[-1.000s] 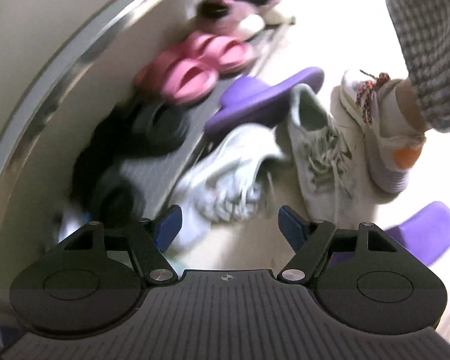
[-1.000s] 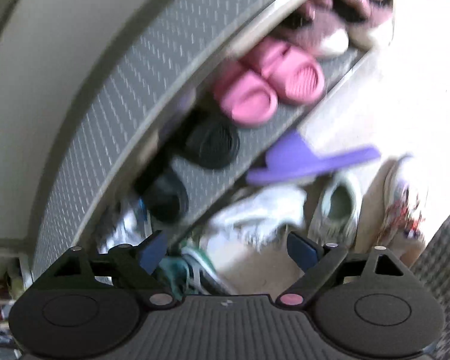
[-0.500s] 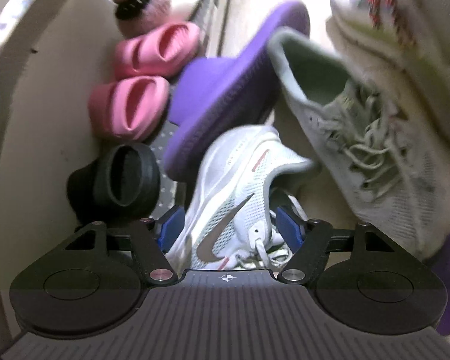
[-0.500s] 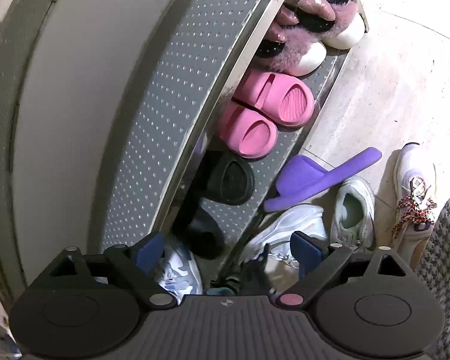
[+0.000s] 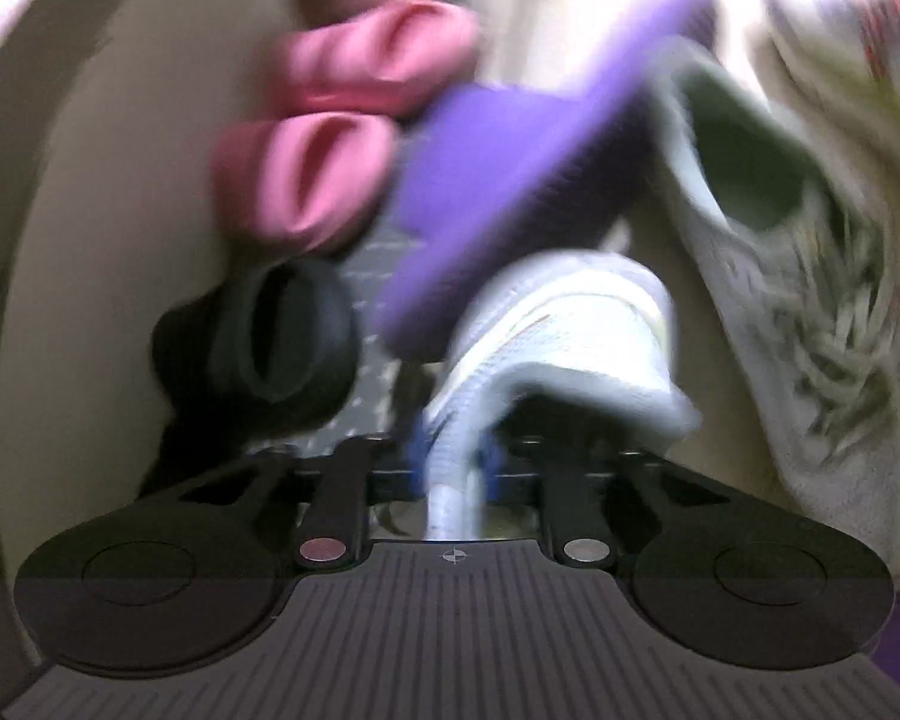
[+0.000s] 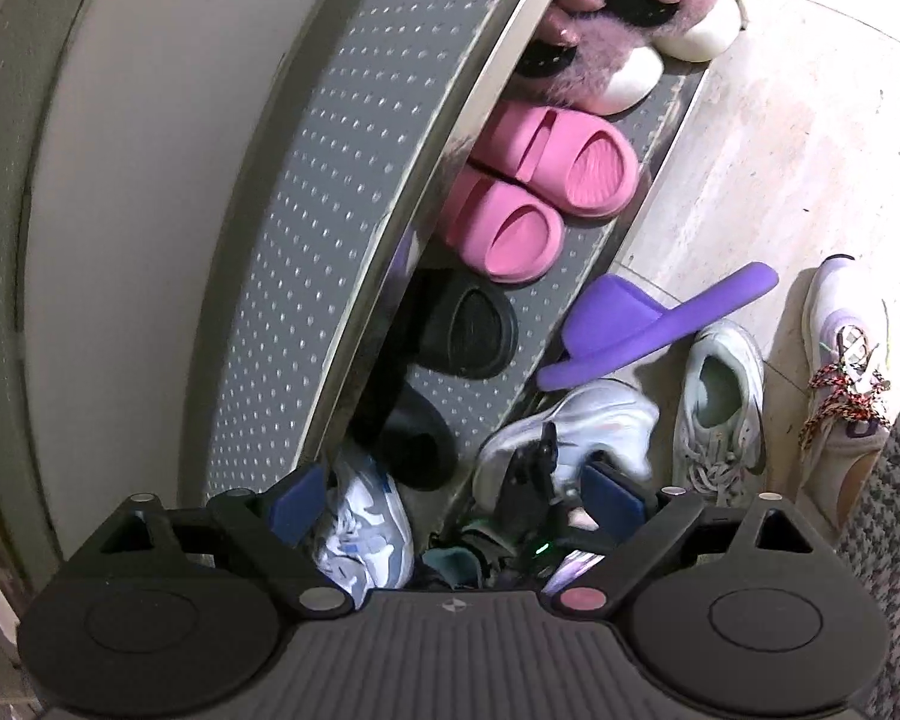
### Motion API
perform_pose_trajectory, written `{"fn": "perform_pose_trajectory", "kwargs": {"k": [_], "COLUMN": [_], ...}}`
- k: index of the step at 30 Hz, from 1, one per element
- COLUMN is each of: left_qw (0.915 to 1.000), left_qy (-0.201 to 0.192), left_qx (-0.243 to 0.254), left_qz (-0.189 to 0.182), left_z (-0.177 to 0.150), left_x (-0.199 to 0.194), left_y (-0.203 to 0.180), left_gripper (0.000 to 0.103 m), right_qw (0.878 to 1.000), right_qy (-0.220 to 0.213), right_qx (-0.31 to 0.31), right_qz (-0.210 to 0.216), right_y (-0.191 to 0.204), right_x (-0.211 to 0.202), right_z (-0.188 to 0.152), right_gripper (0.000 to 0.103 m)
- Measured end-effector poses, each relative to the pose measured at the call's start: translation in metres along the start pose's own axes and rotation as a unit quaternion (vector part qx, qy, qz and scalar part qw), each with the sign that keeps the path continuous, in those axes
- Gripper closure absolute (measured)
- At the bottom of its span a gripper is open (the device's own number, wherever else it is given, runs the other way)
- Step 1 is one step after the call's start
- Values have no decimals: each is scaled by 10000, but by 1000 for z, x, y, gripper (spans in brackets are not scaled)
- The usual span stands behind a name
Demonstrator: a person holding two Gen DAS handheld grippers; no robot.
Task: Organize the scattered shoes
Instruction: 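Grasp a white mesh sneaker with the left tool and lower it onto the floor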
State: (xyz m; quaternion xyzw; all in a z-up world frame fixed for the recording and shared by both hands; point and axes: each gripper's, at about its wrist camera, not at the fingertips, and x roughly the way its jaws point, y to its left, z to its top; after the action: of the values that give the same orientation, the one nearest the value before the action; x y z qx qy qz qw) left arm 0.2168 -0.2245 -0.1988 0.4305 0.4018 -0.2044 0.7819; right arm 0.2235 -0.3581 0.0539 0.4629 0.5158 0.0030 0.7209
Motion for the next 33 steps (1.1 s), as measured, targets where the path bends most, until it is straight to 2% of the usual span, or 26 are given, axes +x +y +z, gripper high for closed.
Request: {"fn": "perform_pose_trajectory", "kwargs": {"k": [2,5,6,7,9,12,13,15,16,21,24,25,26,28,29,30,31,33], "left_qw": [9987,9849,9809,9758,9580,9410,9326,9070,9019,8352,8154,8141,8089,7817,7683,7644,7700,8010], "left_qy": [77,110,92,78,96,292,411,795,873,1936,2515,2611,2897,3531,3819,3969,3952,3711], "left_qx": [-477,-1630,-1831,-2055,-2698,-3194,-3410,-3974,-4073,-5018,-5080,-5042,-4928,-4864,-4821,-4770,-4702,-4403], "left_qz": [-157,-571,-651,-738,-963,-1078,-1106,-1145,-1145,-1149,-1177,-1218,-1370,-1662,-1775,-1748,-1729,-1636], "left_z": [-1,-8,-9,-11,-28,-56,-70,-109,-115,-211,-253,-258,-270,-292,-302,-307,-307,-303], "left_x": [-10,-44,-54,-67,-111,-147,-162,-187,-192,-201,-188,-184,-171,-149,-139,-140,-144,-166], "left_y": [20,62,68,75,97,101,101,99,96,66,44,41,33,22,18,19,22,37], "left_gripper": [93,93,93,93,93,93,93,93,93,92,91,88,85,64,58,46,37,30], "right_qw": [9999,9995,9995,9995,9995,9992,9988,9976,9969,9934,9903,9888,9870,9831,9817,9802,9767,9686], "right_qy": [-53,-118,-138,-156,-130,-60,-18,76,115,372,408,386,357,360,387,417,490,638], "right_qx": [-158,-278,-275,-273,-272,-372,-467,-686,-769,-1035,-1204,-1273,-1341,-1460,-1508,-1563,-1710,-2048], "right_qz": [10,-17,-50,-83,-118,-139,-128,-108,-123,-318,-560,-679,-812,-1046,-1093,-1142,-1200,-1261], "right_y": [8,15,16,17,21,30,35,45,49,57,56,56,55,53,52,52,52,55], "right_x": [2,7,9,11,16,23,25,30,31,48,59,62,65,73,76,78,82,88], "right_z": [-4,-7,-8,-9,-13,-21,-26,-37,-42,-69,-83,-86,-89,-93,-94,-96,-101,-114], "right_gripper": [9,9,9,9,9,9,9,9,9,9,9,9,9,9,9,9,9,9]}}
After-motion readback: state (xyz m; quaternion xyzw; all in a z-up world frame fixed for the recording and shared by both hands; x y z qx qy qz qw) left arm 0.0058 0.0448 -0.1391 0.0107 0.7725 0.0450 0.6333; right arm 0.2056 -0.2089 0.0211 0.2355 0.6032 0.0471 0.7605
